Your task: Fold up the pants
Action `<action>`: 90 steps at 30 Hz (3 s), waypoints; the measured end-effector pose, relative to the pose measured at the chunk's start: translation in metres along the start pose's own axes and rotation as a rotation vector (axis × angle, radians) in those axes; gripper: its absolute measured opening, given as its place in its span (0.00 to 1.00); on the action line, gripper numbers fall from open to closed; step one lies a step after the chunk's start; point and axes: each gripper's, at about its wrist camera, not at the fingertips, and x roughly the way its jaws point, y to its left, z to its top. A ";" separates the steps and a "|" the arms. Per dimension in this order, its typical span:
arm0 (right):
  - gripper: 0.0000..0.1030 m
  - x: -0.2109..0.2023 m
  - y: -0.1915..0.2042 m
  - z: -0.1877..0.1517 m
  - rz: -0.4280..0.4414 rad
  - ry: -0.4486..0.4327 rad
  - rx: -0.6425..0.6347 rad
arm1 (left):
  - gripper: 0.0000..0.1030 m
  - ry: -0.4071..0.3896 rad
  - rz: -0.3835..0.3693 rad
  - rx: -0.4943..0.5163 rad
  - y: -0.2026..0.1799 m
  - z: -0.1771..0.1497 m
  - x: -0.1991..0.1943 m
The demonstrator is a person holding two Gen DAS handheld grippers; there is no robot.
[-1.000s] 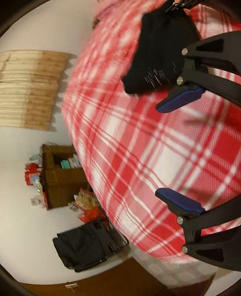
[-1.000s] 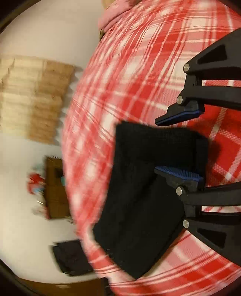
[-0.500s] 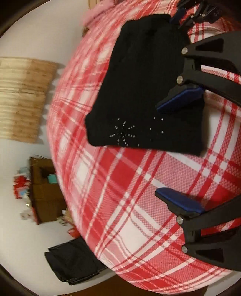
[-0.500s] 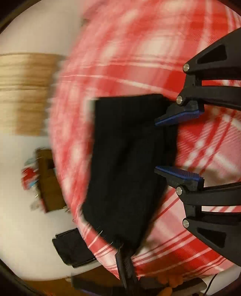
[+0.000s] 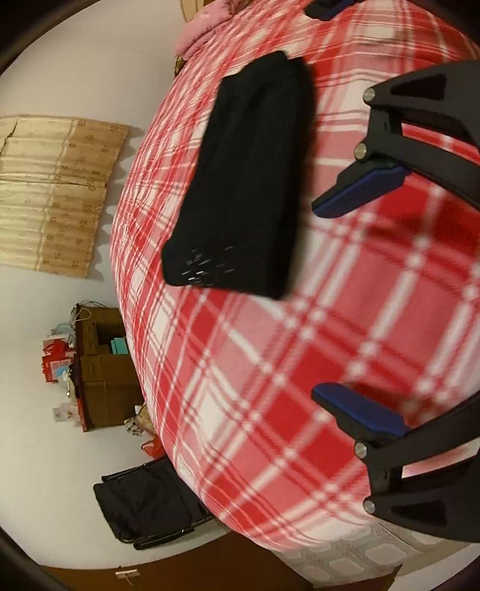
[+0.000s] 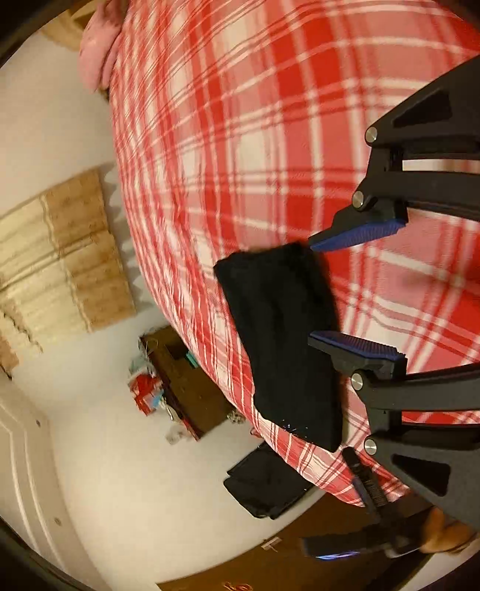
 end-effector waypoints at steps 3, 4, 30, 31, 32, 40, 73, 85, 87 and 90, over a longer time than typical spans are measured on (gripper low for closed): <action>0.46 -0.006 0.015 -0.008 -0.001 0.026 -0.044 | 0.90 -0.011 -0.015 0.001 -0.006 -0.016 -0.011; 0.46 -0.009 0.023 -0.011 -0.010 0.024 -0.072 | 0.90 -0.005 -0.022 0.007 -0.009 -0.020 -0.013; 0.63 -0.142 0.102 -0.011 -0.081 -0.180 -0.155 | 1.00 -0.267 0.000 0.110 -0.027 -0.006 -0.134; 0.63 -0.146 0.105 -0.011 -0.083 -0.196 -0.162 | 1.00 -0.273 -0.002 0.107 -0.026 -0.004 -0.138; 0.63 -0.149 0.107 -0.011 -0.084 -0.209 -0.168 | 1.00 -0.278 -0.006 0.103 -0.025 -0.004 -0.141; 0.65 -0.155 0.108 -0.012 -0.084 -0.222 -0.155 | 1.00 -0.309 0.015 0.103 -0.024 -0.002 -0.153; 0.65 -0.155 0.099 -0.016 -0.077 -0.209 -0.121 | 1.00 -0.311 0.028 0.129 -0.036 -0.006 -0.157; 0.65 -0.156 0.098 -0.018 -0.076 -0.204 -0.119 | 1.00 -0.310 0.026 0.129 -0.036 -0.006 -0.157; 0.65 -0.156 0.099 -0.019 -0.076 -0.205 -0.118 | 1.00 -0.308 0.026 0.131 -0.037 -0.006 -0.157; 0.65 -0.156 0.098 -0.019 -0.077 -0.204 -0.118 | 1.00 -0.309 0.028 0.131 -0.038 -0.006 -0.158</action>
